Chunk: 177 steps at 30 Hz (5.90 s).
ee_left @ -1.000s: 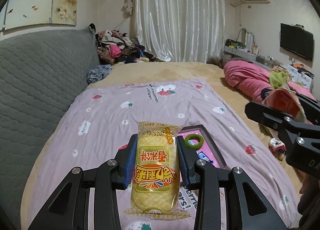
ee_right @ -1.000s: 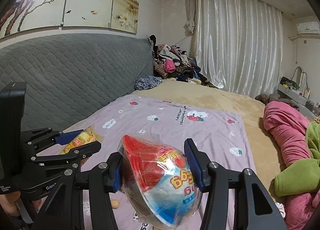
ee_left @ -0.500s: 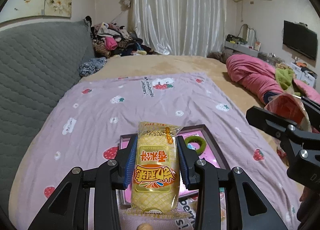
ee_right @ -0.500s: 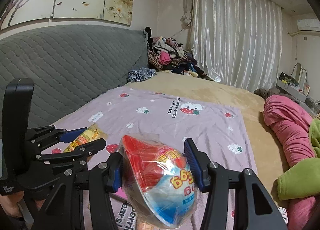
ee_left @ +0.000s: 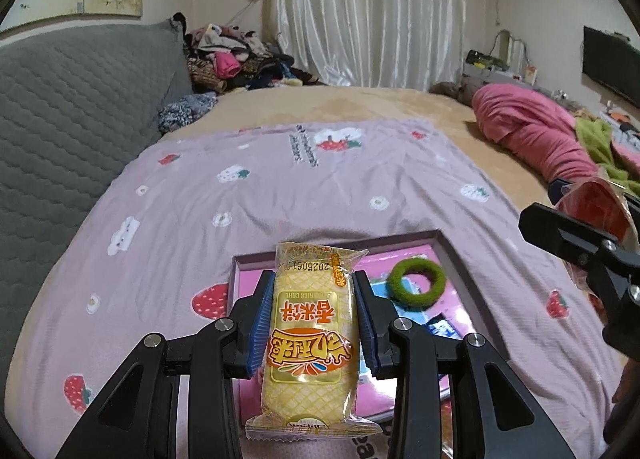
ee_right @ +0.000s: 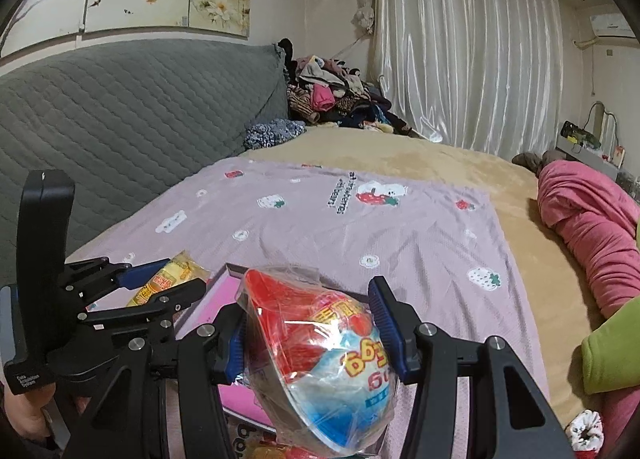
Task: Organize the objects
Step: 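Release the yellow cake into the tray with the left gripper while the right releases the egg, then pull both open tools back from the tray, then move both open tools toward the walnut and wrapped long cake beside the tray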
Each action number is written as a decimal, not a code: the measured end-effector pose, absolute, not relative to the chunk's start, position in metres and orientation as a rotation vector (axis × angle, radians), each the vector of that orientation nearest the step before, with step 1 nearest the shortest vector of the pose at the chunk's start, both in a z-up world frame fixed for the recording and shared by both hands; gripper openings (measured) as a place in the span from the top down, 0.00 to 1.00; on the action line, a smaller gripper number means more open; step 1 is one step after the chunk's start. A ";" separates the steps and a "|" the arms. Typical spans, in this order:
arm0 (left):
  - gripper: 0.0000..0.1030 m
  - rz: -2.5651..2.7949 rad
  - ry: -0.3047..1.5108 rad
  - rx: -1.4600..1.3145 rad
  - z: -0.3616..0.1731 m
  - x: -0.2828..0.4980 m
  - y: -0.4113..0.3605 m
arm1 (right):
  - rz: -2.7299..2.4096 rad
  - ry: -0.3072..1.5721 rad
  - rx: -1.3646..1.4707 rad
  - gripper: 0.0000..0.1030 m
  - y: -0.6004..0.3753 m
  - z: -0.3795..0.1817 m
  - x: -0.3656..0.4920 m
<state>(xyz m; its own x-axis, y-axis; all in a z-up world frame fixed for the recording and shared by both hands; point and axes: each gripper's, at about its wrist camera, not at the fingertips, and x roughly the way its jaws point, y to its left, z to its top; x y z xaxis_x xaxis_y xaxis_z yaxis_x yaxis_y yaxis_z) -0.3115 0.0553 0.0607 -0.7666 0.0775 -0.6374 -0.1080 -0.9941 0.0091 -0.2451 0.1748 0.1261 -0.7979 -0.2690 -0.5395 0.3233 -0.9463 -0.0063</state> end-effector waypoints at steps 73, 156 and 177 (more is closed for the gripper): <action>0.19 2.819 0.177 -1.060 -0.020 -0.320 0.078 | -2.835 0.275 0.901 0.12 0.184 0.025 -0.298; 0.14 3.086 -0.086 -0.869 0.169 -0.016 -0.032 | -2.868 0.326 0.603 0.01 0.125 0.214 0.010; 0.14 3.017 -0.026 -1.005 0.119 -0.009 -0.014 | -2.828 0.337 0.750 0.01 0.133 0.159 0.020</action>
